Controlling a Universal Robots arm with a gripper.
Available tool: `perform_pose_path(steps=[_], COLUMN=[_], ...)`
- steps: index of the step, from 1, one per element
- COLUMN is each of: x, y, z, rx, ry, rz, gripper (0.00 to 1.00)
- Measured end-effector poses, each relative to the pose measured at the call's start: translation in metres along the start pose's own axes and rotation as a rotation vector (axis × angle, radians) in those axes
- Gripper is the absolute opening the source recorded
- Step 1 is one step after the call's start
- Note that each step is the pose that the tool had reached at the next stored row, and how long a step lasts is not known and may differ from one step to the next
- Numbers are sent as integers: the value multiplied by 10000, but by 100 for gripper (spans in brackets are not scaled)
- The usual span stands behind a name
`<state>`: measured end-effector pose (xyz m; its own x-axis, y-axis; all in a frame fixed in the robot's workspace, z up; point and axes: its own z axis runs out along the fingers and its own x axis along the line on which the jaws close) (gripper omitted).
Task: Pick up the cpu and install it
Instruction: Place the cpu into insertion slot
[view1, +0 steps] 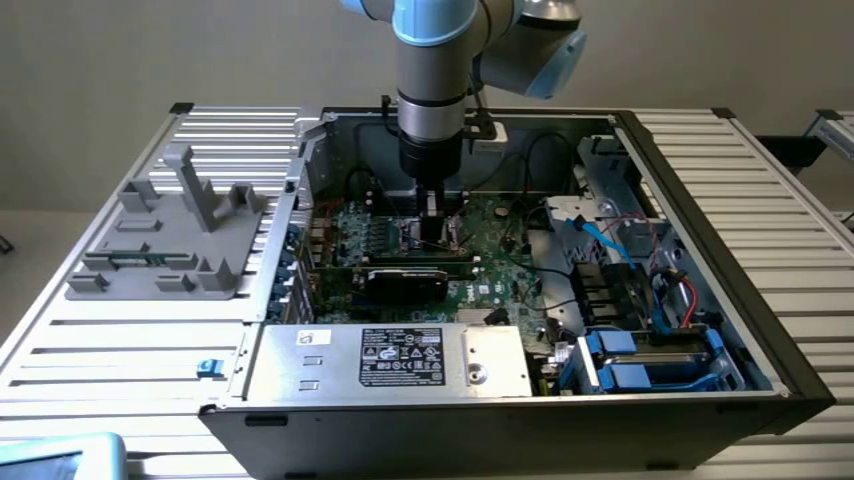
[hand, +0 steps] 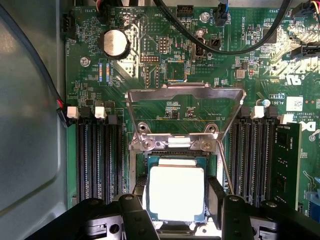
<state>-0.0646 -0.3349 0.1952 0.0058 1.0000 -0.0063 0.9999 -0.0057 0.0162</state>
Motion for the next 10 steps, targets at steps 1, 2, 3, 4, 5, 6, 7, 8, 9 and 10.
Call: perform_pose_path(steps=[1,2,3,4,5,6,7,8,9,10], x=[0,0,0,0,0,0,0,0,0,0], y=[0,0,0,0,0,0,0,2,2,3], z=[0,0,0,-1,-1,-1,-1,-1,-1,0], rx=[0,0,0,1,1,1,1,2,2,2], ry=[0,-1,0,-2,-1,-1,-1,-1,-1,-1], rz=[0,0,0,0,0,0,0,0,-1,0], gripper=[56,56,56,56,56,56,56,56,56,56])
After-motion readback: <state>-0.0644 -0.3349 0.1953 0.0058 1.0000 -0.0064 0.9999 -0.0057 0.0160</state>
